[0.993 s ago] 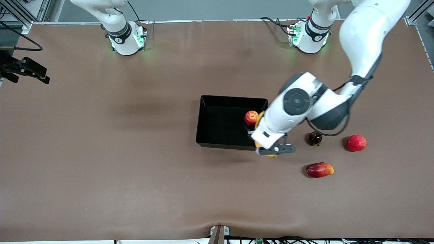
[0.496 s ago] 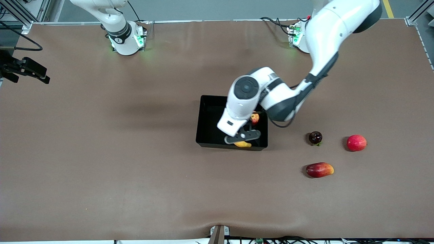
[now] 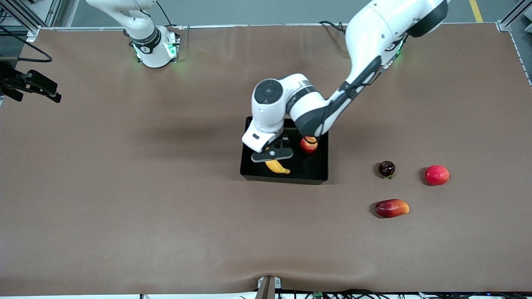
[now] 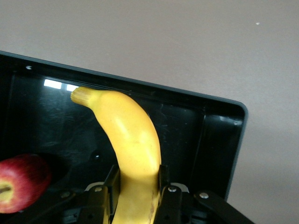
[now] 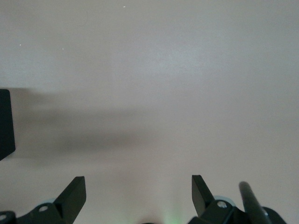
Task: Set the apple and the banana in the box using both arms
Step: 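Lower the banana into the box and open the left gripper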
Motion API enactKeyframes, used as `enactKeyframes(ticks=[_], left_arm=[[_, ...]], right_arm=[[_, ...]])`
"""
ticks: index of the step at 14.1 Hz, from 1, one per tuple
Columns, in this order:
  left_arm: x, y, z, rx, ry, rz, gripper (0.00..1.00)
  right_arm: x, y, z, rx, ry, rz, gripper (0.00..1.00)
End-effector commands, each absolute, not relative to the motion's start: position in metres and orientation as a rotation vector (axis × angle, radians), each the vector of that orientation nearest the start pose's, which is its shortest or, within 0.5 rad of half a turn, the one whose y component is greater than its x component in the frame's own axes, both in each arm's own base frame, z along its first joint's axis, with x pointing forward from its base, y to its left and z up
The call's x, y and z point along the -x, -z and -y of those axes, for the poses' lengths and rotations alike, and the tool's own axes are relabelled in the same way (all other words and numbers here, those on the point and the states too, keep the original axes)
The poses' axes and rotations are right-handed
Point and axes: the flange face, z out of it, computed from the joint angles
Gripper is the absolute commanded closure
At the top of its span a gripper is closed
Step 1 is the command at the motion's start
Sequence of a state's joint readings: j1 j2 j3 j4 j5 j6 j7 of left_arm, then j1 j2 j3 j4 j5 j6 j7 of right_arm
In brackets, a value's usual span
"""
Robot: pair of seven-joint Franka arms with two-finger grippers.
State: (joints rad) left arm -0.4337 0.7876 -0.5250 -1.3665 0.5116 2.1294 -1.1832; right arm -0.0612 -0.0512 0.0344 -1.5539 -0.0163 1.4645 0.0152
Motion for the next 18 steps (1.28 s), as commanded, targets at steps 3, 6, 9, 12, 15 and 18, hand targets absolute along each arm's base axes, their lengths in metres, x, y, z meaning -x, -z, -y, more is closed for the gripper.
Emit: enactKeyframes(ticks=[3,6,9,12,15,18], left_arm=[[-0.504,-0.270,0.551,3.172,0.219,0.161,1.00],[-0.499,-0.249,0.556,3.179,0.209,0.131,1.00],[-0.496,-0.229,0.555,3.165,0.174,0.103,1.00],[-0.498,-0.216,0.550,3.141,0.169,0.079,1.00],[-0.504,-0.213,0.543,3.131,0.172,0.090,0.17],[-0.515,-0.238,0.535,3.130,0.208,0.052,0.00]], right_arm=[[-0.522,-0.655,0.016,3.174,-0.059,-0.071,0.00],[-0.523,-0.654,0.017,3.174,-0.061,-0.073,0.00],[-0.523,-0.654,0.016,3.174,-0.061,-0.071,0.00],[-0.523,-0.654,0.017,3.174,-0.064,-0.073,0.00],[-0.523,-0.654,0.017,3.174,-0.061,-0.073,0.00],[-0.523,-0.654,0.018,3.174,-0.064,-0.075,0.00]])
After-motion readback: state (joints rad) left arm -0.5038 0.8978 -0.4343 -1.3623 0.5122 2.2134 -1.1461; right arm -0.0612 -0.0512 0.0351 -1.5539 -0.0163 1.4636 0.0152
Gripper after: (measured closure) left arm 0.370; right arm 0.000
